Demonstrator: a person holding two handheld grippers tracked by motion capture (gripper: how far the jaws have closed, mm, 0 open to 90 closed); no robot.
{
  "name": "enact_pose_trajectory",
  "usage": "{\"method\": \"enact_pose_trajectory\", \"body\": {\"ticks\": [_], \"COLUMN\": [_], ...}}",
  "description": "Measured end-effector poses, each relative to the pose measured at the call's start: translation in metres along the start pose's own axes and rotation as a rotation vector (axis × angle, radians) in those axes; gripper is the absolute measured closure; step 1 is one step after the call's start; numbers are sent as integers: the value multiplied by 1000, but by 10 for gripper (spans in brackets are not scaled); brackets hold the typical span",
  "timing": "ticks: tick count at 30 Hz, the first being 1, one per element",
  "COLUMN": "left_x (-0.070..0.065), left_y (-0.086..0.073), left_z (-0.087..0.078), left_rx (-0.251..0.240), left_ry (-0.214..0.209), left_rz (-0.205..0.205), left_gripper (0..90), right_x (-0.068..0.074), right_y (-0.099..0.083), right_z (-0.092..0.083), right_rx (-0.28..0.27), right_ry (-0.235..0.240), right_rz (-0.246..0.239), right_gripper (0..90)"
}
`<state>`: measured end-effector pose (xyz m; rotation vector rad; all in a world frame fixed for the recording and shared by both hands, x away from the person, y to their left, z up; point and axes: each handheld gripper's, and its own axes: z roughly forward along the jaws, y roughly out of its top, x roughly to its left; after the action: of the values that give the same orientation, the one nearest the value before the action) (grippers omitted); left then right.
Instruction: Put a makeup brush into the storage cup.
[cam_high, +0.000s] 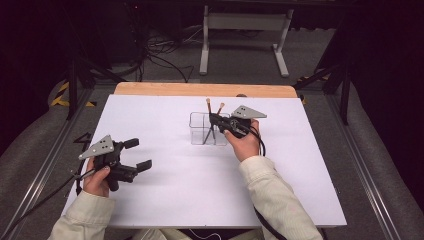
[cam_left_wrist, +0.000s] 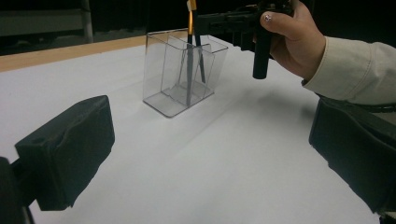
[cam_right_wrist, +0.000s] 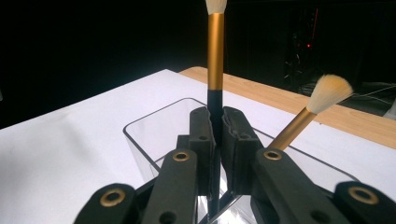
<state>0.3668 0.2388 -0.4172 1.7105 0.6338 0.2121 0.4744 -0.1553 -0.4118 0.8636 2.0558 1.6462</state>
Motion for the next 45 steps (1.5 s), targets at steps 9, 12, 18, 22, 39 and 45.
{"method": "enact_pose_trajectory", "body": {"ticks": [9,12,18,22,39,45], "left_x": [0,1,1,0,-5,-7], "left_y": [0,0,0,0,-1,-3], "left_z": [0,1,1,1,-4,-7], "left_rx": [-3,2,3,2,-3,-4], "left_ry": [-2,0,1,1,-10,-13], "left_rz": [-1,-1,-1,2,10,7], "left_gripper": [7,7,7,7,7,7], "right_x": [7,10,12,13,12,8], "right_y": [5,8,15,19,18,14], "right_z": [-12,-21,-41,-59,-117,-139], "right_rx": [-16,-21,-40,-46,-43,-58], "right_ry": [-2,7,17,35,52,49], "right_rz": [-17,-32,-49,-51,-64,-52], "right_gripper": [574,520,429,361,280,266]}}
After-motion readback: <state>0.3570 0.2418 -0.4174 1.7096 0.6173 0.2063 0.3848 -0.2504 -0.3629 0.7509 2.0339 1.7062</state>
